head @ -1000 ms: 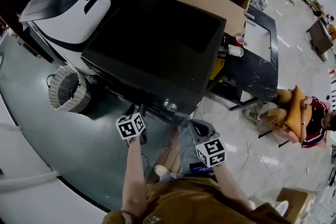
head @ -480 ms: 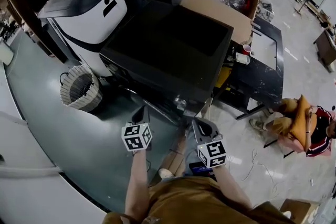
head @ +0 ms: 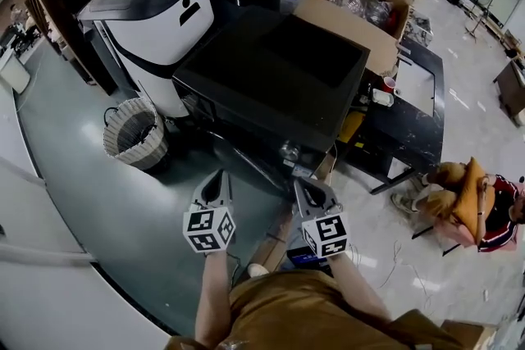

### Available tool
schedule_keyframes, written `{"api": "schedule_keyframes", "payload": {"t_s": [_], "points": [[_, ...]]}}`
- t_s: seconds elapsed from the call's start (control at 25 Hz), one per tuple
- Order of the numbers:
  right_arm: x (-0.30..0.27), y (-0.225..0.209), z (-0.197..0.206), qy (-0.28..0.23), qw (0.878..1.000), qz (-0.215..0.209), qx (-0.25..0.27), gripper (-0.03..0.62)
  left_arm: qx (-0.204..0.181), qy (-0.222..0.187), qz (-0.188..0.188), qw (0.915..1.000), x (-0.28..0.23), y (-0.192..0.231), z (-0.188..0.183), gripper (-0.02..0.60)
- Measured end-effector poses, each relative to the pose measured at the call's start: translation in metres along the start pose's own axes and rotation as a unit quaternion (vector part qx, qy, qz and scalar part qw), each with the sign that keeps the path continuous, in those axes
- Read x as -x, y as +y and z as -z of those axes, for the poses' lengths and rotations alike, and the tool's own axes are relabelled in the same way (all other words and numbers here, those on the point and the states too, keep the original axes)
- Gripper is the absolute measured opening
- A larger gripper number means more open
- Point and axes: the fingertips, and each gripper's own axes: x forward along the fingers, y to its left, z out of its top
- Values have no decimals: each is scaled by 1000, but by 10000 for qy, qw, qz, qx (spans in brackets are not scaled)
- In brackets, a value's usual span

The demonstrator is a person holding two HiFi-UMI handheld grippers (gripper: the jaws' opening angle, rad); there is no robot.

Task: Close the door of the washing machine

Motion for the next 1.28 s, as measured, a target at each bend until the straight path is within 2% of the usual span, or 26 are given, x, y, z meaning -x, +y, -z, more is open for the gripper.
{"api": "schedule_keyframes", "payload": {"t_s": [0.28, 0.6, 1.28], "points": [[1, 11, -5, -104, 9999, 42, 40, 11, -269, -215, -43, 9994, 23, -1, -11, 25], [-1, 18, -7, -102, 9999, -39, 73, 11, -120, -211, -86, 9997, 30, 9, -7, 25], [3, 9, 2, -25, 10000, -57, 30, 11, -23, -157, -28, 9999, 24, 1, -1, 25]]}}
